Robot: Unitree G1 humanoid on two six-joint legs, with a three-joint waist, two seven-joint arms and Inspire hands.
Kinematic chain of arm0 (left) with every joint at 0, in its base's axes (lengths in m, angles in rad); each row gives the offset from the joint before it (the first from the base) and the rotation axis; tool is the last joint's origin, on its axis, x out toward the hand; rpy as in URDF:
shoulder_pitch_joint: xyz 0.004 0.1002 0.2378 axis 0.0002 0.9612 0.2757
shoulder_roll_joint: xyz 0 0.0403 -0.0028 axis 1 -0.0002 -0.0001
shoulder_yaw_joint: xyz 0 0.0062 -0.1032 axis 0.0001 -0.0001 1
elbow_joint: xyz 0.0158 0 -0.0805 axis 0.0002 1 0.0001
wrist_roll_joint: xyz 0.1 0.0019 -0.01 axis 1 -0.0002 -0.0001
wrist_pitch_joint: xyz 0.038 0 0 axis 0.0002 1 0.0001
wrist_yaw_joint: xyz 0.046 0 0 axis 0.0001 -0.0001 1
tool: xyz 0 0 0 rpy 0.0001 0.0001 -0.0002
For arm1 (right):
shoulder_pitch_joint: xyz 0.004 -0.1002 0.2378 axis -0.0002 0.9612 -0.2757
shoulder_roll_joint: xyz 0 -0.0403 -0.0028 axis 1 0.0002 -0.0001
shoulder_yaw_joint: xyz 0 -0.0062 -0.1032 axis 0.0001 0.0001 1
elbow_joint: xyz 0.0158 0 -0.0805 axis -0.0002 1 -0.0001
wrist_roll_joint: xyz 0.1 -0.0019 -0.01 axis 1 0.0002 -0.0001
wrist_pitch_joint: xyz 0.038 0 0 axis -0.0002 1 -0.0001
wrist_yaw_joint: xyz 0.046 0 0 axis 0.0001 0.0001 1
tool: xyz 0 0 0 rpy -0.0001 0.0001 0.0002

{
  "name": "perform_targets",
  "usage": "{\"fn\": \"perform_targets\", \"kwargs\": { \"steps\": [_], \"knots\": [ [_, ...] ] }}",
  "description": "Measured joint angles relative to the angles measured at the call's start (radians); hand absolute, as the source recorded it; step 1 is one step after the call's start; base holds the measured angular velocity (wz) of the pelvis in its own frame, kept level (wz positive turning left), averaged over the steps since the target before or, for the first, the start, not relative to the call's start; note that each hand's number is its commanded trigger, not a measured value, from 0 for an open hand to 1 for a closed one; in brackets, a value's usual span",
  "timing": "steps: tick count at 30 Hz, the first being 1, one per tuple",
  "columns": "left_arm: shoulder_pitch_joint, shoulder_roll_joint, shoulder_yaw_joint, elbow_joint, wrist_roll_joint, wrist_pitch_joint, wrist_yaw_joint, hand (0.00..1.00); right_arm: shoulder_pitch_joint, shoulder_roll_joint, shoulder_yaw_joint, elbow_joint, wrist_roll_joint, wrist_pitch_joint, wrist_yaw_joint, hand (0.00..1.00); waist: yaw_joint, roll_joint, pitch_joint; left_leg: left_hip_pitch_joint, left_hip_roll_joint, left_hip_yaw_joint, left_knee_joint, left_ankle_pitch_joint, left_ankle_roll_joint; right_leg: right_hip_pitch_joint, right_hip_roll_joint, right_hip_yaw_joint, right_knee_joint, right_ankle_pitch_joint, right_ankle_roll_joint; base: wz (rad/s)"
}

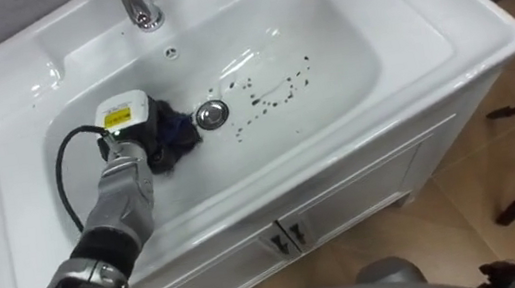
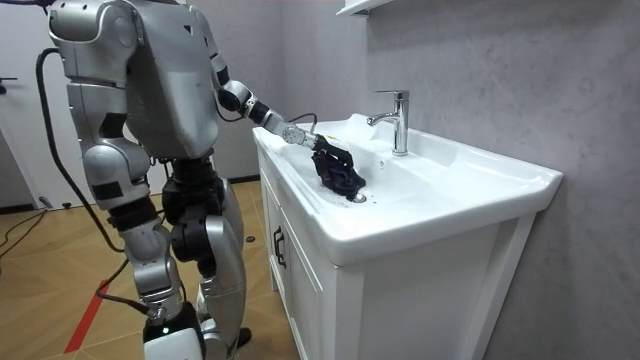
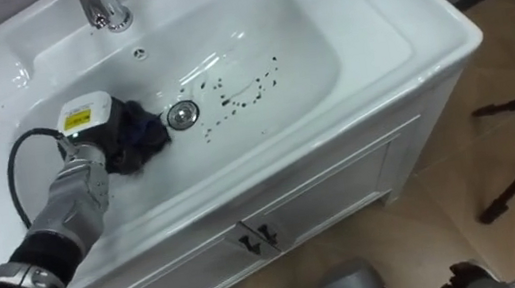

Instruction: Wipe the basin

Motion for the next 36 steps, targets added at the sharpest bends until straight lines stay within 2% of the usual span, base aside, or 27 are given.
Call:
{"fn": "perform_targets", "kwargs": {
  "steps": [4, 7, 10, 13, 19, 23, 26, 30, 36],
  "knots": [
    [-0.035, -0.010, -0.057, -0.001, -0.052, 0.001, -0.005, 1.00, -0.008, -0.001, 0.013, -0.001, 0.000, 0.001, -0.008, 0.00, -0.021, 0.000, -0.0001, -0.016, -0.001, 0.000, 0.004, 0.002, 0.003, -0.016, -0.002, -0.001, 0.010, 0.001, 0.001, 0.02],
    [-0.071, -0.033, -0.093, -0.001, -0.103, 0.000, -0.028, 1.00, -0.008, 0.001, 0.017, -0.002, -0.001, 0.000, -0.010, 0.00, -0.034, 0.000, 0.0000, -0.015, 0.000, 0.001, 0.004, 0.002, 0.003, -0.015, -0.002, 0.000, 0.009, 0.001, 0.001, 0.00],
    [-0.100, -0.072, -0.117, -0.001, -0.156, -0.022, -0.033, 1.00, -0.014, 0.007, 0.018, -0.002, 0.000, -0.002, -0.011, 0.00, -0.050, 0.000, 0.0000, -0.015, 0.002, 0.013, 0.004, 0.002, 0.003, -0.021, 0.000, 0.011, 0.009, 0.001, 0.001, -0.10],
    [-0.124, -0.084, -0.144, -0.013, -0.213, -0.033, -0.040, 1.00, -0.002, 0.006, 0.049, -0.002, 0.008, -0.003, -0.021, 0.00, -0.056, 0.000, 0.0002, -0.015, 0.002, 0.017, 0.003, 0.002, 0.003, -0.024, 0.001, 0.018, 0.007, 0.001, 0.001, -0.07],
    [-0.136, -0.083, -0.185, -0.057, -0.311, -0.041, -0.073, 1.00, 0.028, 0.008, 0.048, -0.001, 0.013, -0.002, -0.020, 0.00, -0.071, 0.002, 0.0008, -0.013, 0.002, 0.023, -0.002, 0.002, 0.003, -0.008, 0.000, 0.008, 0.001, 0.001, 0.001, 0.04],
    [-0.137, -0.089, -0.199, -0.093, -0.311, -0.043, -0.088, 1.00, 0.026, 0.009, 0.048, 0.002, 0.029, -0.003, -0.020, 0.00, -0.076, 0.007, 0.0034, -0.012, 0.000, 0.023, -0.002, 0.002, 0.003, -0.008, -0.002, 0.004, 0.002, 0.001, 0.001, 0.05],
    [-0.138, -0.096, -0.204, -0.102, -0.327, -0.067, -0.092, 1.00, 0.023, 0.009, 0.049, 0.004, 0.032, -0.005, -0.019, 0.00, -0.077, 0.011, 0.0050, -0.011, 0.001, 0.023, -0.002, 0.002, 0.003, -0.006, -0.002, 0.007, 0.001, 0.001, 0.001, 0.00],
    [-0.138, -0.095, -0.215, -0.150, -0.350, -0.077, -0.104, 1.00, 0.025, 0.009, 0.048, 0.004, 0.038, -0.013, -0.020, 0.00, -0.077, 0.012, 0.0065, -0.014, 0.000, 0.023, -0.002, 0.002, 0.003, -0.009, -0.003, 0.006, 0.001, 0.001, 0.002, 0.00],
    [-0.138, -0.095, -0.219, -0.223, -0.351, -0.081, -0.117, 1.00, 0.033, 0.009, 0.046, 0.008, 0.065, -0.017, -0.022, 0.00, -0.081, 0.012, 0.0068, -0.015, 0.001, 0.025, -0.001, 0.002, 0.003, -0.009, -0.003, 0.005, 0.000, 0.000, 0.002, 0.00]
  ]
}}
